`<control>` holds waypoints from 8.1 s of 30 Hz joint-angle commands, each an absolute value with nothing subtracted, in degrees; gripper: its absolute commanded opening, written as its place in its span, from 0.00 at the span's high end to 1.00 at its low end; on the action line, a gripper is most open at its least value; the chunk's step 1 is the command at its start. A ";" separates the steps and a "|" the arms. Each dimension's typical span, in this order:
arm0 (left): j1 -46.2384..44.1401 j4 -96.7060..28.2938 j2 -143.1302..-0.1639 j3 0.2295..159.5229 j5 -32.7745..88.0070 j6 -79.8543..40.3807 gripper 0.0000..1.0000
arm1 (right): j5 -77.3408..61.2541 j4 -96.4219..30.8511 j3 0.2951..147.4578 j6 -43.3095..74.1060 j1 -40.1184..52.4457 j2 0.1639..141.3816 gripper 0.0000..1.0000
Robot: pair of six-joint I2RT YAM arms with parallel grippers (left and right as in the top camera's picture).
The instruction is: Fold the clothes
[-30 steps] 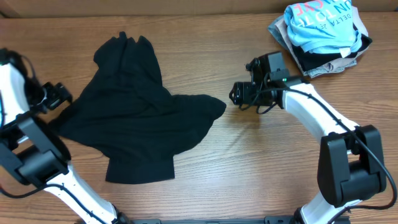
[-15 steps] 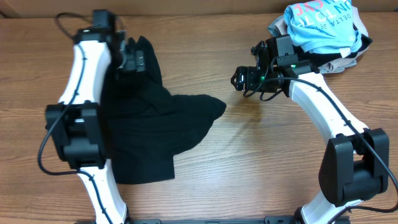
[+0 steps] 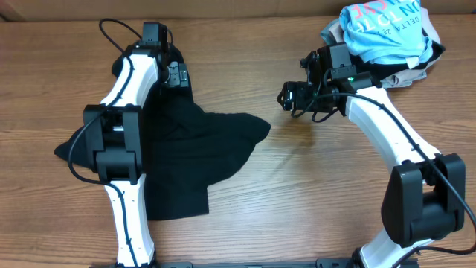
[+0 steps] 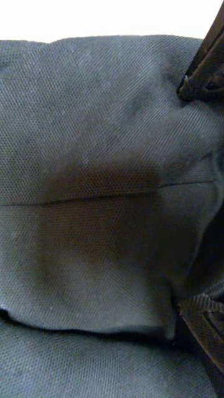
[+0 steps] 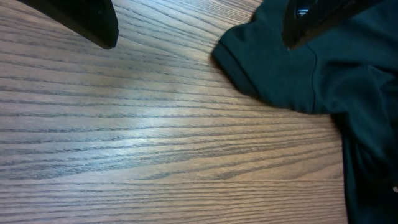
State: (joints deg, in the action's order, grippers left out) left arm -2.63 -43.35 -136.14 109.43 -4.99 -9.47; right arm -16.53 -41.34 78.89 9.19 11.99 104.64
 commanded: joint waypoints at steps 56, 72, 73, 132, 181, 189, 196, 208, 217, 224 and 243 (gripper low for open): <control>-9.37 -84.38 -142.89 147.35 11.66 -3.42 0.00 | -15.29 -19.38 84.14 13.78 10.39 105.30 0.26; -5.26 -85.01 -142.91 147.26 11.40 -1.67 0.00 | 1.41 -17.12 95.35 18.55 28.60 123.98 0.25; -5.17 -85.01 -142.91 147.26 11.38 -1.67 0.00 | 3.01 -17.80 95.35 18.63 28.95 124.25 0.25; -5.02 -83.44 -143.13 120.86 8.62 4.29 0.00 | -1.48 -75.31 110.61 18.00 2.55 126.45 0.89; -11.68 -84.03 -142.78 144.27 3.86 11.11 0.00 | -10.59 -66.46 110.65 16.01 2.55 126.43 0.00; -15.51 -94.61 -142.74 144.07 3.88 8.73 0.00 | -11.53 -67.55 110.65 18.13 2.55 126.43 0.00; -16.16 -96.86 -142.06 140.29 4.97 6.57 0.00 | -13.85 -67.61 110.65 18.26 2.55 126.43 0.00; -19.68 -85.10 -126.91 110.43 4.08 2.76 0.05 | -13.78 -67.33 110.65 18.20 2.55 126.43 0.00; -19.35 -65.28 -111.83 84.29 1.10 -5.23 0.04 | -13.80 -66.02 110.65 18.02 2.55 126.43 0.00; -16.84 -52.14 -111.37 72.01 -1.04 -7.94 0.00 | -13.80 -66.08 110.65 17.98 2.55 126.43 0.00; 0.80 -47.94 -111.53 69.34 -15.40 -9.28 0.00 | -13.80 -65.58 110.65 17.78 2.55 126.43 0.00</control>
